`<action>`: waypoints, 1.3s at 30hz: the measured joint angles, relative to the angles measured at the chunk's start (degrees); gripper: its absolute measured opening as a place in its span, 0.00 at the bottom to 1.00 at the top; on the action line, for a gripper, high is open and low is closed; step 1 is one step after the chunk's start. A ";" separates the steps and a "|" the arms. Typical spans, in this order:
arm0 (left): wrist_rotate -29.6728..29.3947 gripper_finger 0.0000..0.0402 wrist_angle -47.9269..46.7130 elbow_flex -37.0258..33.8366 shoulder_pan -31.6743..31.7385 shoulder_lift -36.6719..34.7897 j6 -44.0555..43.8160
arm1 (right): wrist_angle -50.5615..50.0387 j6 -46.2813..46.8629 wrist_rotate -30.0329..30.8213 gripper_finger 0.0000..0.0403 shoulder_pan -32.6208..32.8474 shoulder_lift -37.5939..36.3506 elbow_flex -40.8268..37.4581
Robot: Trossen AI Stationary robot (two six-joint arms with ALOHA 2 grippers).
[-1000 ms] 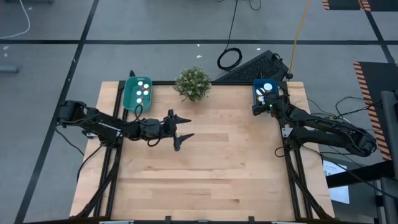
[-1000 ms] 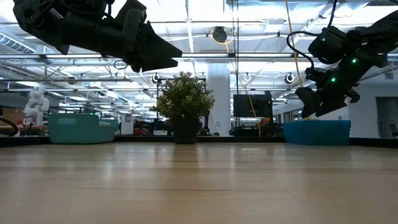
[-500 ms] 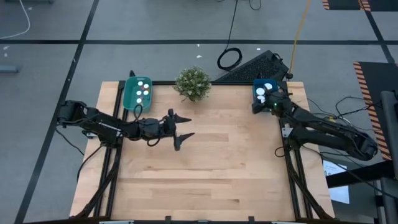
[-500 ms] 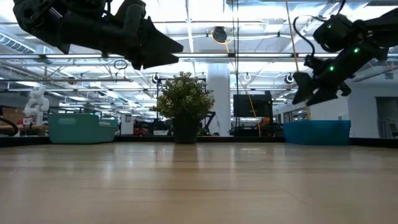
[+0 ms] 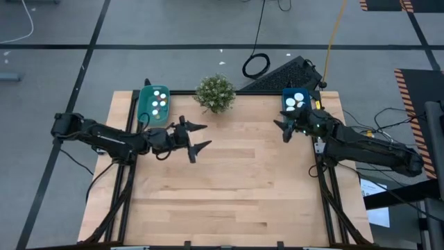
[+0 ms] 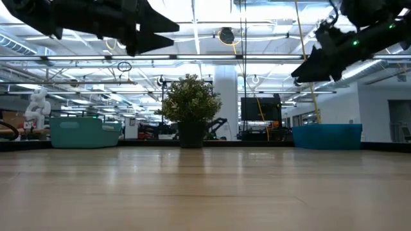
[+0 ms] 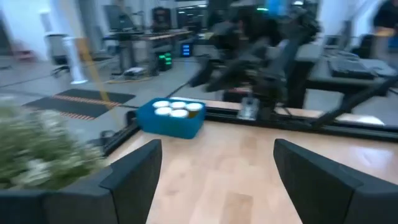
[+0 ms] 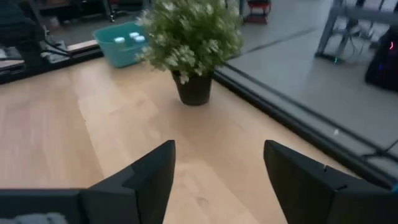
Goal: Pick and place medicine bottles into bin by pill shape (circle, oval)
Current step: Return to Home Position
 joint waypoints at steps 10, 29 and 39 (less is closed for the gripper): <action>-9.58 0.77 -6.62 0.00 0.00 -8.75 0.04 | 0.52 -7.45 9.10 0.41 4.75 -3.97 0.00; -9.73 0.03 -20.04 -0.02 -9.06 -17.12 -0.46 | 5.91 -14.76 -1.92 0.08 9.83 -4.39 0.00; -11.62 0.01 -26.54 -0.02 -14.23 -17.63 0.89 | 6.48 -17.46 -2.19 0.00 18.15 -5.03 -2.50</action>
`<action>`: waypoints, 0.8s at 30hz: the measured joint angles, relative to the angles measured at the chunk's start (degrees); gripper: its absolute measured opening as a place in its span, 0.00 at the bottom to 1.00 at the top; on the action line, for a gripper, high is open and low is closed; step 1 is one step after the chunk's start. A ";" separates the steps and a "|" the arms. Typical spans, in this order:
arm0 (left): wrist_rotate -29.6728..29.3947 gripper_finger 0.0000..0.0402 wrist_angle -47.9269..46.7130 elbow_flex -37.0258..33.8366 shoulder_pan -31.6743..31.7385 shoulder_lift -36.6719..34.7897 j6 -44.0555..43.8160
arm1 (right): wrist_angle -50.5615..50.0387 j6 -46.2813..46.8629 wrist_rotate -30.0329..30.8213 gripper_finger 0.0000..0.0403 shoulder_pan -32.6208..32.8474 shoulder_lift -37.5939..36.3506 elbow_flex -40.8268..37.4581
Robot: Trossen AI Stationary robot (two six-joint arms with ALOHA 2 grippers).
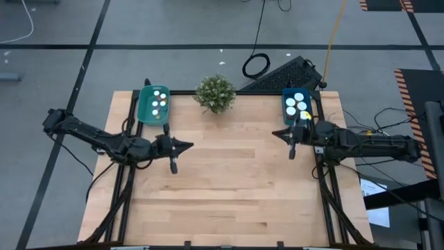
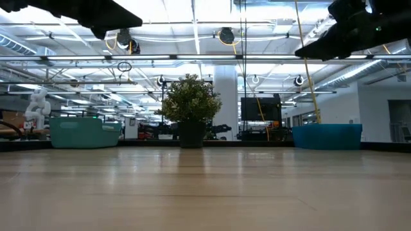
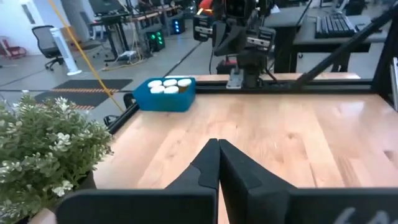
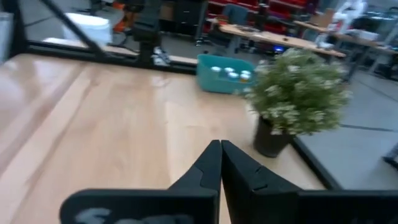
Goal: Pick and place medicine bottles into bin by pill shape (circle, oval)
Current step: Return to Home Position
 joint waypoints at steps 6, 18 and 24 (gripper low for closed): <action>4.29 0.04 2.91 -4.27 1.04 -0.74 1.24 | 0.05 0.32 -7.60 0.00 0.95 -1.06 -1.80; 10.09 0.03 9.29 -16.50 4.33 -14.99 1.04 | 0.91 -0.98 -10.13 0.00 0.75 -4.98 -8.22; 10.16 0.02 9.24 -20.56 4.17 -20.85 -0.45 | 0.99 -2.38 -10.12 0.00 0.73 -6.89 -9.04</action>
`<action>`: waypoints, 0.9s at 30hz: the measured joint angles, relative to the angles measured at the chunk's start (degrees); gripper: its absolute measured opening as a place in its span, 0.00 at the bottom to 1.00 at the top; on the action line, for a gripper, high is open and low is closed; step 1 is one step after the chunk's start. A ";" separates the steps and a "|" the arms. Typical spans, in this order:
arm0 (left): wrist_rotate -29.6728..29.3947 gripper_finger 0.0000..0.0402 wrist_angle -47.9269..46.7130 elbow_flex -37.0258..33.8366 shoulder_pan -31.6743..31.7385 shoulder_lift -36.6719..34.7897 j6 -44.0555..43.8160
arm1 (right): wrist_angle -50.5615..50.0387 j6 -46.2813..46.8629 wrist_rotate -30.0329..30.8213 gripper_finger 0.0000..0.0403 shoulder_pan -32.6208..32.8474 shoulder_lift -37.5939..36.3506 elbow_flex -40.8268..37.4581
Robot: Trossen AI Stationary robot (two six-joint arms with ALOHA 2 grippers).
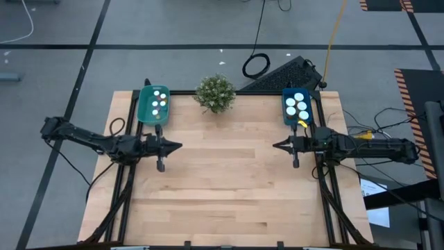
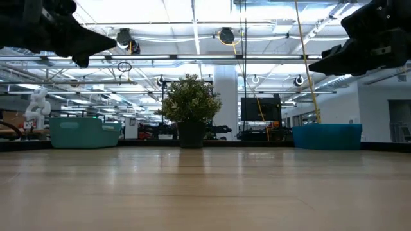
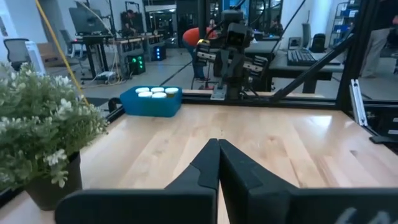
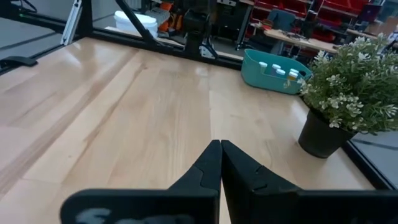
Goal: Pick and place medicine bottles into bin by pill shape (circle, oval)
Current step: Return to Home Position
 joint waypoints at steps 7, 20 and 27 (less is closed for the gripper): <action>0.09 0.02 0.19 -3.45 -0.28 -4.63 0.00 | 0.81 -1.87 0.02 0.00 -0.02 -2.13 -2.33; 5.68 0.01 2.22 -7.22 -0.28 -9.28 1.87 | 1.42 -4.17 -1.72 0.00 -1.12 -6.62 -4.68; 6.34 0.04 2.40 -7.22 -0.16 -9.25 4.41 | 4.77 -4.34 -3.17 0.00 -1.99 -9.05 -7.53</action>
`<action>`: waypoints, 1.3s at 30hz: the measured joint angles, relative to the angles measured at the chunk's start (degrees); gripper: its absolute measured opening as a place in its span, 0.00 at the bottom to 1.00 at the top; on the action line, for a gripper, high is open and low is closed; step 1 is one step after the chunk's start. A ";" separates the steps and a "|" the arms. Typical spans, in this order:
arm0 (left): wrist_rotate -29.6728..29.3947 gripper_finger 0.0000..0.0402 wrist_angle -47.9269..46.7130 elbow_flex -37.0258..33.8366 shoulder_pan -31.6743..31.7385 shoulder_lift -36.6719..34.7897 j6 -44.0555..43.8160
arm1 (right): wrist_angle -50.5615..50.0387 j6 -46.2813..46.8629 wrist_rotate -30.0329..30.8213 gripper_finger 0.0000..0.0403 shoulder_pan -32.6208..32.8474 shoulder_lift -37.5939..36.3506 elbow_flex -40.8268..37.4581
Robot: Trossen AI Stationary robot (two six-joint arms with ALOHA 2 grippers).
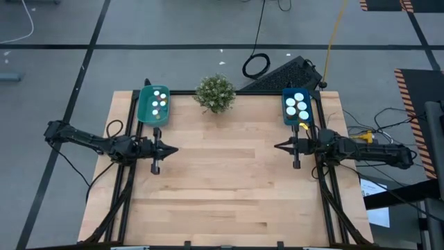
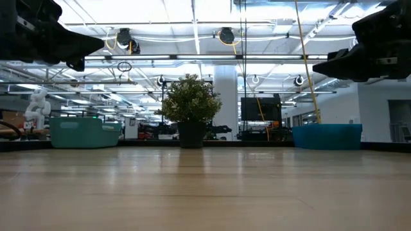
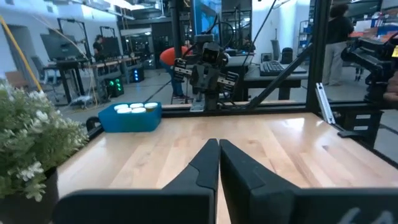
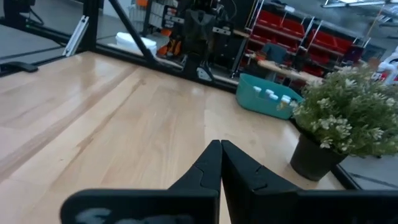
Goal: Pick and place medicine bottles into bin by pill shape (circle, oval)
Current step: Return to Home Position
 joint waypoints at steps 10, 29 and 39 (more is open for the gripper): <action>2.67 0.03 1.32 0.00 4.31 0.02 2.10 | -0.32 -1.63 -0.46 0.00 -0.26 -2.60 -0.34; 4.31 0.01 -0.20 0.01 7.01 0.02 0.79 | -4.93 0.21 3.26 0.00 -0.26 -9.58 -0.49; 4.52 0.01 -1.88 0.00 7.01 -3.01 1.84 | -1.61 -0.50 4.37 0.00 -0.24 -9.36 -0.52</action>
